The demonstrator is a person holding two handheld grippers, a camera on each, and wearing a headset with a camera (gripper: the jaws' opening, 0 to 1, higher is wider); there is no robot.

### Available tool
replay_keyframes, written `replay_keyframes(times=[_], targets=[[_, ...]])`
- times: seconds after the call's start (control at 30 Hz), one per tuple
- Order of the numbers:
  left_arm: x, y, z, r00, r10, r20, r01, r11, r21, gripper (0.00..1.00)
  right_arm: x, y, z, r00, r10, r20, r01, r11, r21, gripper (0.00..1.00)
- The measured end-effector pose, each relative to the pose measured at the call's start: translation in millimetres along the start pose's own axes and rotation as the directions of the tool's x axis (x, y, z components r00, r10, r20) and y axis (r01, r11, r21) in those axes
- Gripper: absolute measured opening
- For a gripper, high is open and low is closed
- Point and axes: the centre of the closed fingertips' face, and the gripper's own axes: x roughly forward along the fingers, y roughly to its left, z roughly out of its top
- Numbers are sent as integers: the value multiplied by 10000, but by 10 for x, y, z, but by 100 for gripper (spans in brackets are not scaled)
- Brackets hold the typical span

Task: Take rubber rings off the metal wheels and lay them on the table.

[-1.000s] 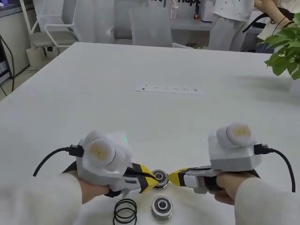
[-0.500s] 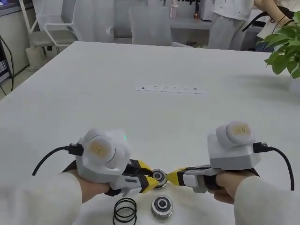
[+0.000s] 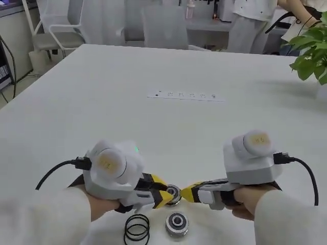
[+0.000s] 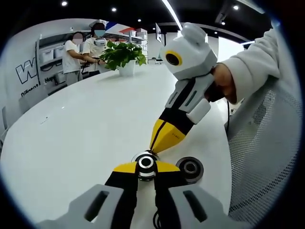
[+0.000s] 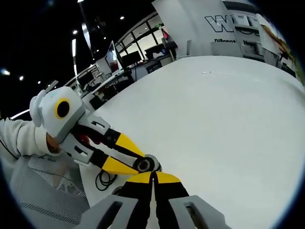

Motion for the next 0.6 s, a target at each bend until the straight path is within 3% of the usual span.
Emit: replay_keyframes(times=[0.6], targets=[[9, 6, 10, 10000, 84, 45, -85, 9996, 252, 8, 5, 33, 32, 9999, 95, 80, -97, 9997, 231, 0]])
